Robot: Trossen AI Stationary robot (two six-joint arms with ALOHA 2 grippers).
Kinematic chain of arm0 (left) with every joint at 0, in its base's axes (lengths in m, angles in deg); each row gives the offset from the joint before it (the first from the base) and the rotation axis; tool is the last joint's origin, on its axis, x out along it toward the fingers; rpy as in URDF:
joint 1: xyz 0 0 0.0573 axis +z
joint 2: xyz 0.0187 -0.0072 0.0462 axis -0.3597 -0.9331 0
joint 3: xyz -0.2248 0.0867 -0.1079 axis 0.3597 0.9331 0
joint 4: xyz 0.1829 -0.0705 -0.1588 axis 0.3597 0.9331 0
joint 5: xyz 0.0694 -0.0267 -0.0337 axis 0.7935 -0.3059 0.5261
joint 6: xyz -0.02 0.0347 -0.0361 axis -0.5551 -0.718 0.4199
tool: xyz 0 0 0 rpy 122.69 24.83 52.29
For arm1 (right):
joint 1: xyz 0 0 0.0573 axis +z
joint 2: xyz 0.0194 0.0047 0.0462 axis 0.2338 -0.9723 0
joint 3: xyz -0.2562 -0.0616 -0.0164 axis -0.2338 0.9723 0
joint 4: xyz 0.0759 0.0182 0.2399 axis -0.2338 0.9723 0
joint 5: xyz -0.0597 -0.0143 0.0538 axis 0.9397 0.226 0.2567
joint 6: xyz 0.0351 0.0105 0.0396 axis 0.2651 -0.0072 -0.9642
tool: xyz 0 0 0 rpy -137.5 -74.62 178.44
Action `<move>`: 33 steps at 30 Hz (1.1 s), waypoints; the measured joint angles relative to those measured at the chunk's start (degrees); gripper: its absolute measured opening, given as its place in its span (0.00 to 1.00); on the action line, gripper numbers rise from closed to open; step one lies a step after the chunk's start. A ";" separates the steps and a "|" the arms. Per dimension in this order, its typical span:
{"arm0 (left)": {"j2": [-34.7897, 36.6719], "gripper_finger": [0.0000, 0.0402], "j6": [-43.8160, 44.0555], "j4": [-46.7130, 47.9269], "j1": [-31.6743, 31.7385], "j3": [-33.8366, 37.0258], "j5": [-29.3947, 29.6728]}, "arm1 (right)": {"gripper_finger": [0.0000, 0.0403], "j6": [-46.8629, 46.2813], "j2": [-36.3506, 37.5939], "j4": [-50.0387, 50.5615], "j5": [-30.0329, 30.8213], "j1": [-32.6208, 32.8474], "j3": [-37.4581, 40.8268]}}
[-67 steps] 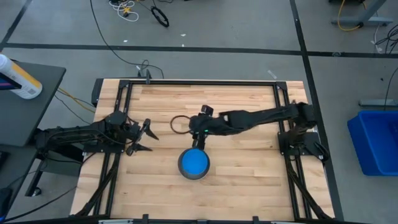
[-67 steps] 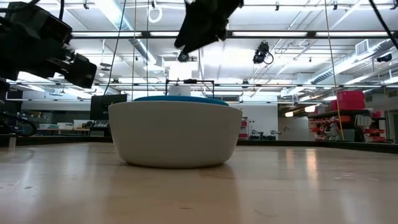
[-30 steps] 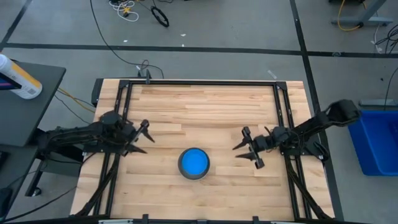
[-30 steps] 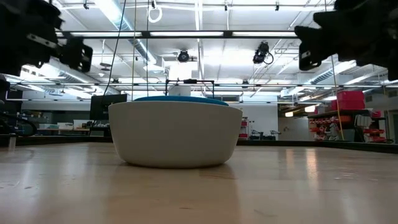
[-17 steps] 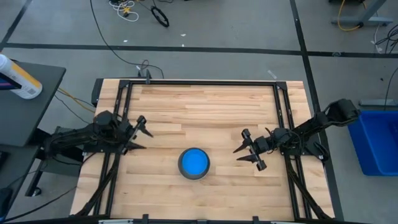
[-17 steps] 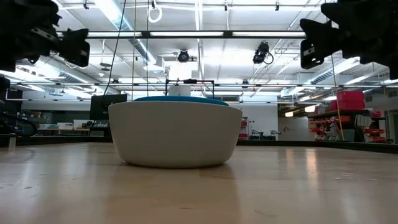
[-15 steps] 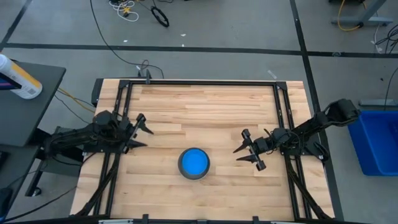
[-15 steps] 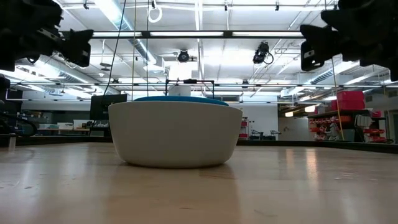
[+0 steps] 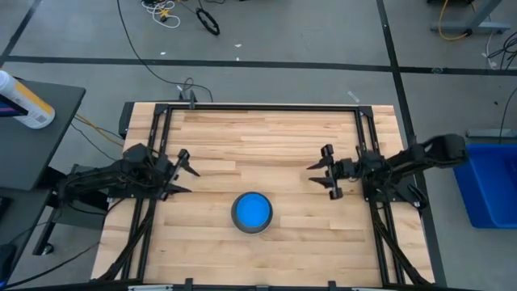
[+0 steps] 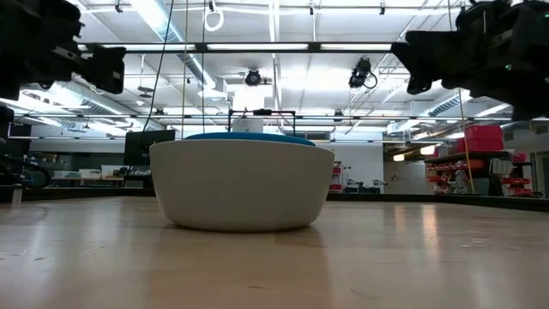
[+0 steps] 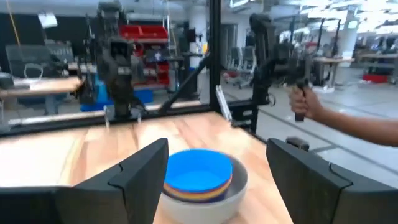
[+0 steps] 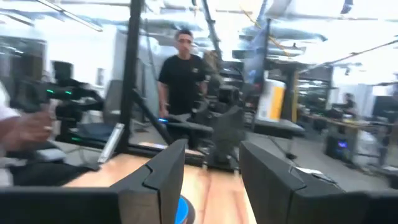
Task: Nest bowls inside each other
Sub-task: Return to Home Position
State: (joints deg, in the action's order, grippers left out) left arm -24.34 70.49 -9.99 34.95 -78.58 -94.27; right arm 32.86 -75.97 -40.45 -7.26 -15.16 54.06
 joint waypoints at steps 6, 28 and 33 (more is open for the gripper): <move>-0.02 0.69 -2.65 4.57 0.00 -0.62 2.82 | 0.39 -5.35 3.53 1.87 -14.79 -11.71 0.10; 0.00 0.69 -2.78 12.13 0.00 -2.56 -0.07 | 0.41 -11.03 50.54 53.51 -20.71 -23.19 0.08; 0.00 0.69 -2.67 12.30 0.00 -2.56 -0.44 | 0.40 -7.21 58.89 61.38 -14.32 -17.98 0.08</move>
State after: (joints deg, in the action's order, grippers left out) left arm -24.34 67.82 2.32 34.95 -81.14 -94.71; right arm 25.65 -17.08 20.94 -21.58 -33.15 54.14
